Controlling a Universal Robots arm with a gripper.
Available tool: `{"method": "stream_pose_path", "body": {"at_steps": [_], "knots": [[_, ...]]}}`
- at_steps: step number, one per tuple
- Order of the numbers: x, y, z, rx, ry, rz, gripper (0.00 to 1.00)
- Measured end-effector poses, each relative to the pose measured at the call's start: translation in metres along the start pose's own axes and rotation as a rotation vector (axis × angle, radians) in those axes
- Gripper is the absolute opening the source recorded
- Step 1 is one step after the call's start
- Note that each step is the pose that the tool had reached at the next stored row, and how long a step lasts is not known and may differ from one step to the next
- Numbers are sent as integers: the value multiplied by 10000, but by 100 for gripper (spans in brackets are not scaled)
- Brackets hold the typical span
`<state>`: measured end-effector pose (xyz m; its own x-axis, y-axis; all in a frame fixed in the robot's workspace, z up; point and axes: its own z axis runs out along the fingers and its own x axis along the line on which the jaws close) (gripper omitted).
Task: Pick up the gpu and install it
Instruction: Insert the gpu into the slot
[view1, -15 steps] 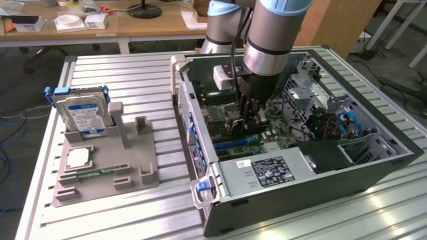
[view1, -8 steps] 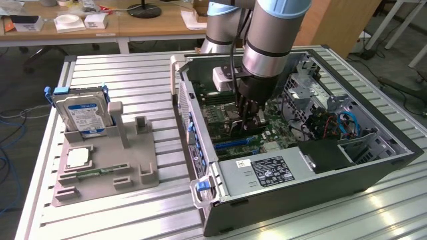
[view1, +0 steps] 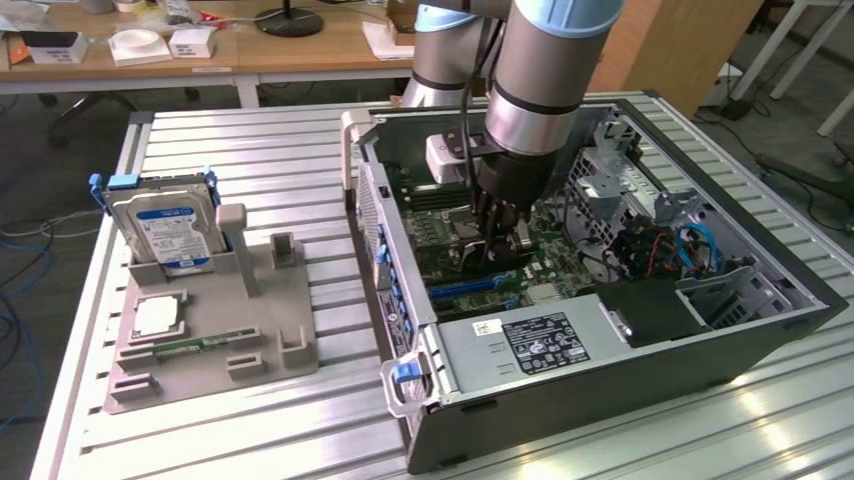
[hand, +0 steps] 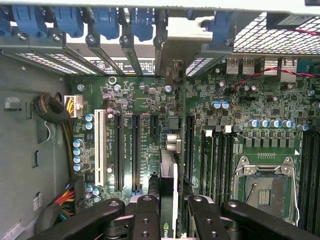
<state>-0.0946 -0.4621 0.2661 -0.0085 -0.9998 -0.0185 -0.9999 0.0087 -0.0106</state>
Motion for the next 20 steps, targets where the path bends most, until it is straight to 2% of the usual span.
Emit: {"method": "stream_pose_path", "body": {"at_steps": [6,20], "knots": [[0,-31,6,-5,-1,-1,27],[1,-15,48,-47,-1,1,27]]}}
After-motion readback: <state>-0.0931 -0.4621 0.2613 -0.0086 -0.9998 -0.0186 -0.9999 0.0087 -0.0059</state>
